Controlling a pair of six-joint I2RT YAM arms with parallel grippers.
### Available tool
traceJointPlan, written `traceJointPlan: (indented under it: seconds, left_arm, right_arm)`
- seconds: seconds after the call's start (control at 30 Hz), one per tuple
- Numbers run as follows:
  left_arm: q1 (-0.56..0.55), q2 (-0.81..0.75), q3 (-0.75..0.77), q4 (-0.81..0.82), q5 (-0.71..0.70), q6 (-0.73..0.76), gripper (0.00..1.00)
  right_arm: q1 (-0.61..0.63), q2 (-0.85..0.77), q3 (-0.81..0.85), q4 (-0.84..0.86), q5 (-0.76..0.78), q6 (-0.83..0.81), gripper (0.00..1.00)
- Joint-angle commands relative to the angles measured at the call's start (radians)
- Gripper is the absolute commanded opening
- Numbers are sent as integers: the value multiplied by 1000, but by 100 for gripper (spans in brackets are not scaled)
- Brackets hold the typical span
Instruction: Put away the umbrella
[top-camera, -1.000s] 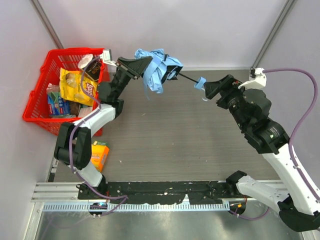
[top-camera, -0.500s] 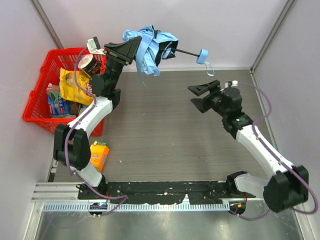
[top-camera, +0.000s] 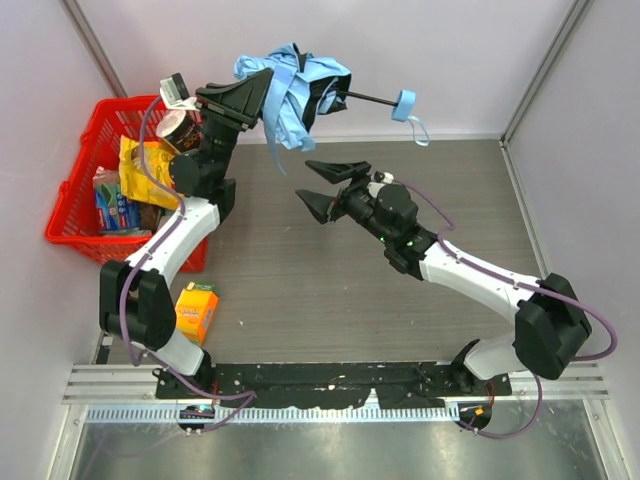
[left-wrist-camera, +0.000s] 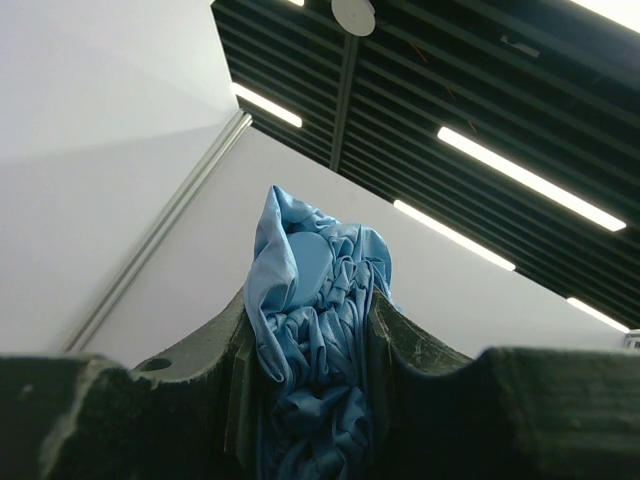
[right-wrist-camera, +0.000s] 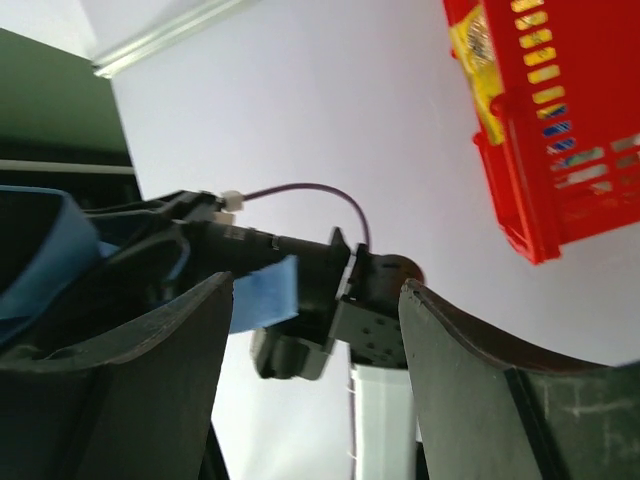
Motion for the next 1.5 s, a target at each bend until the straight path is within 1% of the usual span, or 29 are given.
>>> traceJointPlan:
  seconds: [0.0, 0.13, 0.23, 0.33, 0.53, 0.6, 0.63, 0.67, 0.7, 0.73, 0.83, 0.93, 1.0, 1.1, 1.17, 1.2, 1.23, 1.27, 1.3, 1.33, 1.37, 1.4, 1.47]
  left_arm:
    - [4, -51, 5, 271, -33, -14, 0]
    - [3, -51, 6, 273, -28, -4, 0]
    - [4, -62, 3, 271, -36, 15, 0]
    - [4, -57, 17, 271, -27, 6, 0]
    - [4, -63, -1, 271, -53, -9, 0]
    - [9, -69, -15, 271, -83, -27, 0]
    - [12, -72, -21, 273, -97, -37, 0]
    - [17, -74, -21, 271, -108, -50, 0]
    - [18, -74, -21, 273, -114, -64, 0]
    - [20, -75, -23, 271, -129, -76, 0]
    - [21, -69, -23, 271, -159, -103, 0]
    - [20, -62, -21, 271, -177, -142, 0]
    - [18, -63, -41, 271, -202, -175, 0]
    - [18, -80, -73, 273, -237, -190, 0]
    - [20, -86, -73, 273, -240, -201, 0]
    - [20, -86, -73, 271, -240, -213, 0]
    - [18, -88, -73, 273, -240, -222, 0]
    - [20, -86, -75, 273, -240, -227, 0]
    - [21, -89, -76, 271, -240, -230, 0]
    - [21, -91, -81, 273, -240, -230, 0]
    - [21, -95, -86, 273, -239, -230, 0]
    - [21, -95, -89, 273, -232, -231, 0]
    - [20, -100, -93, 273, -232, -236, 0]
  right_arm:
    - [23, -63, 87, -54, 198, 218, 72]
    - [68, -14, 113, 32, 223, 278, 69]
    - [72, -11, 133, 11, 235, 286, 67]
    - [72, -9, 121, 35, 226, 306, 66]
    - [71, 8, 124, 61, 172, 318, 65]
    - [65, 24, 128, 92, 138, 301, 64]
    - [57, 43, 139, 110, 123, 256, 64]
    - [48, 58, 151, 129, 42, 242, 64]
    - [45, 83, 165, 136, 20, 235, 65]
    - [46, 92, 161, 199, 6, 232, 65]
    - [46, 143, 162, 287, -15, 250, 66]
    - [46, 140, 179, 279, 18, 238, 66]
    - [45, 149, 202, 287, 14, 229, 66]
    - [36, 196, 236, 353, -33, 195, 66]
    - [32, 244, 246, 457, -78, 177, 66]
    - [32, 277, 257, 534, -102, 168, 66]
    - [37, 288, 262, 569, -147, 134, 66]
    - [40, 307, 260, 613, -164, 91, 69]
    - [43, 311, 247, 647, -161, 70, 70]
    - [46, 313, 212, 717, -156, 21, 72]
    - [46, 313, 199, 722, -169, -2, 73]
    - [46, 307, 167, 713, -172, -60, 76]
    - [45, 310, 119, 753, -179, -101, 77]
